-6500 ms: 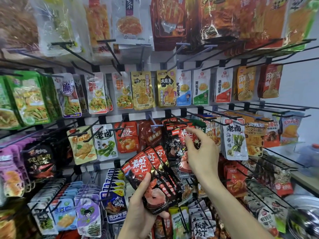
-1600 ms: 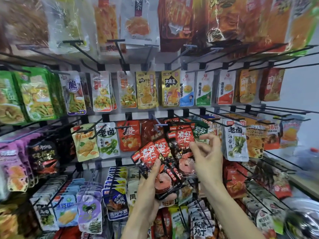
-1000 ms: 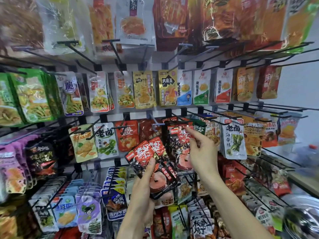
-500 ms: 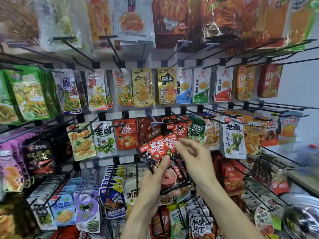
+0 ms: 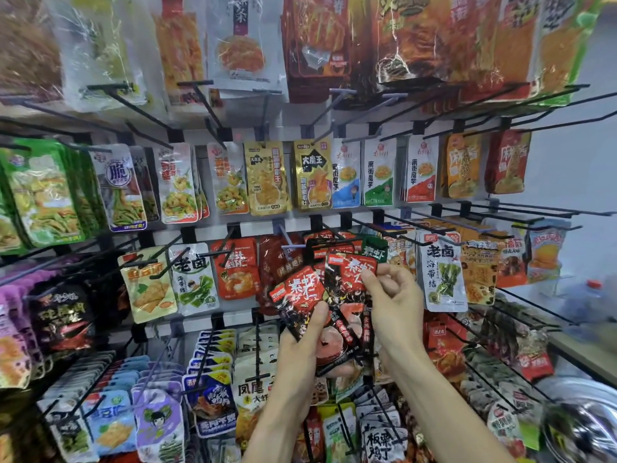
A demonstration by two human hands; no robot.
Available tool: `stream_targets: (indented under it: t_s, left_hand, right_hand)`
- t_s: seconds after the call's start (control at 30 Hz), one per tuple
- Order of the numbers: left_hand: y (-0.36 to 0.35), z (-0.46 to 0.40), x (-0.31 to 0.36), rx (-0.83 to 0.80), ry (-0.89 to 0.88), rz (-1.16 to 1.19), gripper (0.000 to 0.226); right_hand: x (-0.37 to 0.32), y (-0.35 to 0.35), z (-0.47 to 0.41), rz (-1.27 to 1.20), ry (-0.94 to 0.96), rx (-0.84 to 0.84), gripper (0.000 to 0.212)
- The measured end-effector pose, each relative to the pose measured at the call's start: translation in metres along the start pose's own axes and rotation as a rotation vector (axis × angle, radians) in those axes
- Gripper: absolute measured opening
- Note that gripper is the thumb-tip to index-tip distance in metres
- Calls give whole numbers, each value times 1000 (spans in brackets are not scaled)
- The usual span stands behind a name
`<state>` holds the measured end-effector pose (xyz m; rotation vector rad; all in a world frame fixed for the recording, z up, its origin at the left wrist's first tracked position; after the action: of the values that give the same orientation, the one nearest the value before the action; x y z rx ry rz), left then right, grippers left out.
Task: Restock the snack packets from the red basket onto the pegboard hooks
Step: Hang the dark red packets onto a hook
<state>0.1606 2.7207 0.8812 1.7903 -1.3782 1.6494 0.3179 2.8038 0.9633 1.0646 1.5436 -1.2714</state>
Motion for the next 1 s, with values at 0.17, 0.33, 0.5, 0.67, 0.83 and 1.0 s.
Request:
stream_targets:
  t_s: [0.17,0.33,0.5,0.67,0.83,1.0]
  left_hand:
    - [20,-2,-13,149,35,-6,122]
    - [52,8,-10,336,3,21,132]
    - [74,13,0,390,-37,14,122]
    - [68,12,9,353,-44,-19,136]
    - [47,8,18,229,-37,-32,101]
    - [40,11,15,159,17,-73,92]
  right_hand:
    - [-15,-9,-6,115,106,33,17]
    - [-27,-19,-3,258,190,7,23]
    - [-27,-27,-3,361,215,56,17]
    - [-26,-35,-9,412,209,95,18]
    - [-24,-43,-14,552,226,165,18]
    - [-19,-35,32,264,172,-101,18]
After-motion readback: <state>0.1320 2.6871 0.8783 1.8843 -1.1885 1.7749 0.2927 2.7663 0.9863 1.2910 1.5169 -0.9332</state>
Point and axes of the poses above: each hand's wrist, its own z-axis away from the middle knuckle, its own y-axis out of the back of the hand, x = y × z, the point moved 10 cm from there along -z, towards the middle knuckle, and after that the axes turned 15 degrees about -y, right-handed, at the moved point
